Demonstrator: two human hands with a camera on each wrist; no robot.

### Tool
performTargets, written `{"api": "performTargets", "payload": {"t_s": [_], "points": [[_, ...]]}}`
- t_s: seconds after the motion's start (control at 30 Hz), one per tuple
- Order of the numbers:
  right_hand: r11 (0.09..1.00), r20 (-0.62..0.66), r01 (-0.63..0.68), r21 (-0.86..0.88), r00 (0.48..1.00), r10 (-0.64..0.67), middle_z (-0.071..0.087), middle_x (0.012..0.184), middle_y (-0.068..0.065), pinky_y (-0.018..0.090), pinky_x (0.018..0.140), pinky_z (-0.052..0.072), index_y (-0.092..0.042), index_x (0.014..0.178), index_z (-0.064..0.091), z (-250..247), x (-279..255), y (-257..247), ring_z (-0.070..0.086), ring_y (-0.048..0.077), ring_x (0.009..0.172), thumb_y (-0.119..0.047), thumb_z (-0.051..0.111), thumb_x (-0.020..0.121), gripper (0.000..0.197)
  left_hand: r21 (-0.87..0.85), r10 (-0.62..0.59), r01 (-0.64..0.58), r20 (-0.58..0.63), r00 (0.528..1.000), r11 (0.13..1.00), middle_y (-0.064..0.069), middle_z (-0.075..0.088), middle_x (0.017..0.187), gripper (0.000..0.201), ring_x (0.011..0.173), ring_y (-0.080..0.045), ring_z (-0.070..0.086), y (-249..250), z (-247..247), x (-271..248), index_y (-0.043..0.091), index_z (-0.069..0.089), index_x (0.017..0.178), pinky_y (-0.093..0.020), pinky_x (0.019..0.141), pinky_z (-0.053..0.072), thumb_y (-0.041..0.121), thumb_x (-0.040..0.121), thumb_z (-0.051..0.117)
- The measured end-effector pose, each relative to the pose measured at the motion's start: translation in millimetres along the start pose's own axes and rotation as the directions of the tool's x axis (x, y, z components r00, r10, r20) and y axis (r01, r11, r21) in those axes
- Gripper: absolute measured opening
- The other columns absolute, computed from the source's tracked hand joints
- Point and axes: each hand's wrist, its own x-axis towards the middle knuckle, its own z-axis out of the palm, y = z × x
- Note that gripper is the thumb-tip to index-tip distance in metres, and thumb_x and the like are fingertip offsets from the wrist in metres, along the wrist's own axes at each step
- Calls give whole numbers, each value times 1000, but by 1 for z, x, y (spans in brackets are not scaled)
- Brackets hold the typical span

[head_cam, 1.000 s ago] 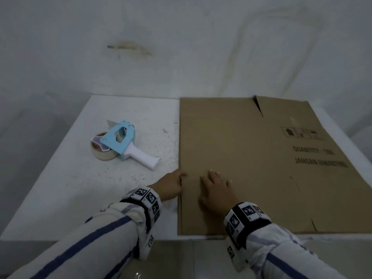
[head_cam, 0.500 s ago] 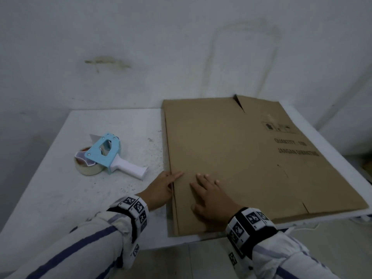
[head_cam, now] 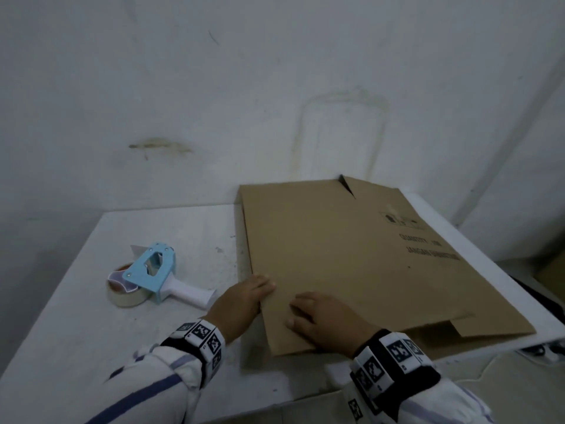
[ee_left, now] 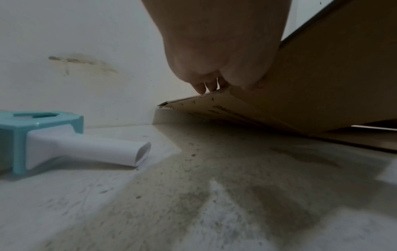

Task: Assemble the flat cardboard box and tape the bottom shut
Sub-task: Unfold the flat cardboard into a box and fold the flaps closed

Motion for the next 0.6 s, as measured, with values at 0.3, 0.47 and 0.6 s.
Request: {"api": "performTargets", "payload": {"t_s": [0.3, 0.47, 0.6], "points": [[988, -455, -22, -156, 889, -52, 68, 113, -1, 43, 109, 34, -21, 111, 66, -34, -39, -2, 60, 20, 112, -77, 5, 79, 89, -63, -87, 84, -48, 995, 994, -10, 68, 117, 27, 109, -28, 64, 19, -16, 5, 12, 68, 111, -35, 86, 52, 9, 87, 57], [998, -782, -43, -52, 624, -14, 46, 140, 13, 50, 109, 26, -16, 128, 47, -18, -52, 16, 33, 28, 135, -28, 55, 81, 50, -24, -232, 233, 27, 972, 972, -6, 69, 108, 28, 95, -24, 64, 34, -33, 14, 20, 59, 118, -26, 72, 42, 32, 97, 45], [982, -796, -120, 143, 576, 187, 23, 153, 17, 48, 111, 20, -13, 142, 29, -9, -51, 33, 16, 32, 142, -8, 68, 74, 78, -49, -352, 355, 57, 934, 933, -10, 68, 107, 26, 90, -27, 62, 42, -48, 21, 18, 61, 99, -24, 68, 36, 37, 97, 44]]}}
